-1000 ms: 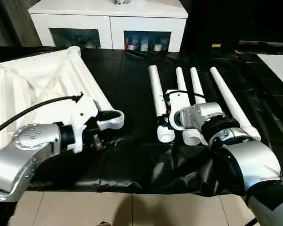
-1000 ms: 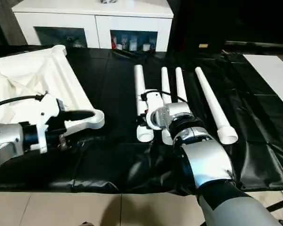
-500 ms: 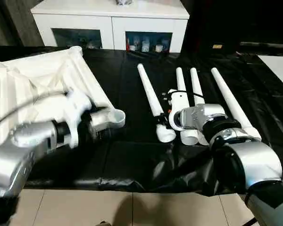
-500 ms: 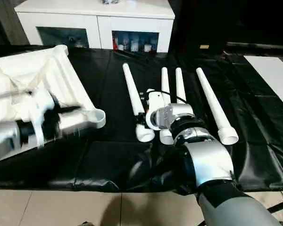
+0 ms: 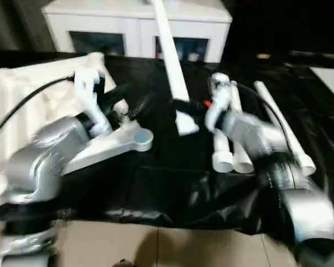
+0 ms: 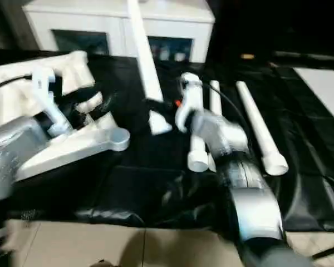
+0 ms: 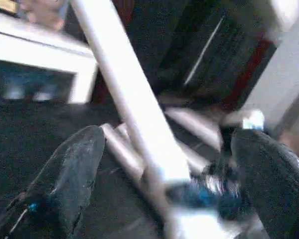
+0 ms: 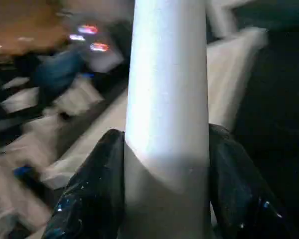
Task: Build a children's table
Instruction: Pick table leg
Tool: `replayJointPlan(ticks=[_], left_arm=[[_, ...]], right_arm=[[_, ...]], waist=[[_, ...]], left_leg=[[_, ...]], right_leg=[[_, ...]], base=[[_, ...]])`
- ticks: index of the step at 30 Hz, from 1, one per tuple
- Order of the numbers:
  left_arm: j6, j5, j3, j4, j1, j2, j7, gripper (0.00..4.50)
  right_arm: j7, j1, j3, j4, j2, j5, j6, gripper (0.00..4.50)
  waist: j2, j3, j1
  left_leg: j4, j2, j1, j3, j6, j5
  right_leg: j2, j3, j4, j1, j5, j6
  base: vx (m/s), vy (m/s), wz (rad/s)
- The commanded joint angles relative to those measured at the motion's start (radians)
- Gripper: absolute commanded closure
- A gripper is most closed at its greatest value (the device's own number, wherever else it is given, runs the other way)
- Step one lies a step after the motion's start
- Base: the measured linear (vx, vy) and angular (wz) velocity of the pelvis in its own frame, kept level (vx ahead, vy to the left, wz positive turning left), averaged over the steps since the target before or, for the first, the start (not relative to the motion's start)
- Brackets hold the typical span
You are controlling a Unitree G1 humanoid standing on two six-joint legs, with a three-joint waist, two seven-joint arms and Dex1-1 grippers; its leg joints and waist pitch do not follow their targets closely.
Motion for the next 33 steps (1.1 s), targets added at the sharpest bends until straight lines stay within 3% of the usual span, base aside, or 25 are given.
replayJointPlan(ticks=[1, 4, 5, 7, 12, 14, 17, 18, 22, 23, 27, 28, 33], left_arm=[[0.039, -0.061, 0.038, 0.04, -0.058, -0.021, 0.019, 0.0], [0.091, -0.129, 0.088, 0.109, -0.137, -0.059, 0.051, 0.0], [0.102, -0.154, 0.102, 0.122, -0.157, -0.068, 0.057, 0.0], [0.121, -0.202, 0.111, 0.127, -0.182, -0.082, 0.056, 0.0], [0.181, -0.277, 0.112, 0.108, -0.203, -0.094, 0.044, 0.0], [0.196, -0.279, 0.111, 0.105, -0.202, -0.093, 0.043, 0.0], [0.195, -0.248, 0.102, 0.112, -0.2, -0.085, 0.062, 0.0], [0.195, -0.247, 0.102, 0.113, -0.2, -0.085, 0.062, 0.27], [0.217, -0.267, 0.103, 0.109, -0.188, -0.079, 0.109, 0.4], [0.218, -0.27, 0.102, 0.105, -0.186, -0.079, 0.113, 0.53], [0.235, -0.305, 0.129, 0.098, -0.177, -0.09, 0.122, 0.85], [0.241, -0.313, 0.131, 0.097, -0.175, -0.09, 0.12, 0.99], [0.274, -0.339, 0.123, 0.082, -0.164, -0.08, 0.117, 1.35]], right_arm=[[0.049, 0.021, 0.012, -0.138, -0.028, 0.062, 0.036, 2.59], [0.08, 0.094, 0.015, -0.296, -0.04, 0.107, 0.086, 2.59], [0.085, 0.113, 0.02, -0.331, -0.041, 0.115, 0.093, 2.59], [0.095, 0.141, 0.029, -0.382, -0.053, 0.125, 0.107, 2.59], [0.085, 0.181, 0.051, -0.468, -0.064, 0.148, 0.143, 2.59], [0.077, 0.185, 0.058, -0.484, -0.063, 0.148, 0.147, 2.59], [0.054, 0.182, 0.064, -0.492, -0.058, 0.14, 0.144, 2.59], [0.054, 0.182, 0.064, -0.493, -0.057, 0.14, 0.144, 2.59], [0.017, 0.184, 0.096, -0.513, -0.046, 0.099, 0.125, 2.59], [0.009, 0.186, 0.099, -0.517, -0.046, 0.096, 0.124, 2.59], [-0.014, 0.188, 0.119, -0.52, -0.044, 0.089, 0.118, 2.59], [-0.014, 0.188, 0.124, -0.52, -0.045, 0.087, 0.117, 2.59], [-0.013, 0.187, 0.147, -0.517, -0.052, 0.074, 0.112, 2.59]], waist=[[0.029, -0.077, 0.001], [0.03, -0.072, 0.0], [0.038, -0.07, -0.003], [0.039, -0.069, 0.0], [0.044, -0.072, -0.002], [0.046, -0.074, -0.002], [0.045, -0.072, -0.002], [0.047, -0.072, -0.002], [0.047, -0.07, -0.005], [0.04, -0.07, -0.006], [0.044, -0.07, -0.004], [0.04, -0.07, -0.004], [0.04, -0.068, -0.005]], left_leg=[[-0.064, 0.041, 0.027, -0.009, 0.03, -0.061], [-0.07, 0.038, 0.026, -0.014, 0.008, -0.122], [-0.071, 0.036, 0.025, -0.016, -0.001, -0.143], [-0.073, 0.037, 0.024, -0.019, -0.009, -0.142], [-0.07, 0.036, 0.018, -0.021, -0.012, -0.111], [-0.067, 0.035, 0.016, -0.02, 0.005, -0.078], [-0.067, 0.038, 0.017, -0.019, 0.008, -0.079], [-0.068, 0.038, 0.017, -0.019, 0.007, -0.081], [-0.071, 0.04, 0.019, -0.02, -0.011, -0.094], [-0.071, 0.039, 0.018, -0.019, -0.011, -0.092], [-0.07, 0.038, 0.017, -0.019, -0.016, -0.084], [-0.071, 0.038, 0.017, -0.018, -0.015, -0.084], [-0.072, 0.039, 0.017, -0.018, -0.015, -0.093]], right_leg=[[-0.059, 0.029, -0.055, 0.054, 0.172, -0.291], [-0.065, 0.031, -0.067, 0.061, 0.086, -0.274], [-0.066, 0.031, -0.069, 0.061, 0.049, -0.272], [-0.069, 0.031, -0.073, 0.062, 0.022, -0.266], [-0.069, 0.028, -0.069, 0.066, 0.032, -0.266], [-0.068, 0.027, -0.068, 0.065, 0.068, -0.268], [-0.069, 0.026, -0.071, 0.063, 0.043, -0.262], [-0.069, 0.026, -0.071, 0.063, 0.035, -0.26], [-0.067, 0.025, -0.072, 0.06, 0.007, -0.246], [-0.068, 0.026, -0.073, 0.062, 0.007, -0.243], [-0.069, 0.027, -0.071, 0.061, 0.013, -0.238], [-0.069, 0.027, -0.072, 0.061, 0.013, -0.239], [-0.069, 0.027, -0.074, 0.06, -0.01, -0.228]], base=[[0.0, 0.0, 0.0], [0.0, 0.0, 0.0], [0.0, 0.0, 0.0], [0.0, 0.0, 0.0], [0.0, 0.0, 0.0], [0.0, 0.0, 0.0], [0.0, 0.0, 0.0], [0.0, 0.0, 0.0], [0.0, 0.0, 0.0], [0.0, 0.0, 0.0], [0.0, 0.0, 0.0], [0.0, 0.0, 0.0], [0.0, 0.0, 0.0]])
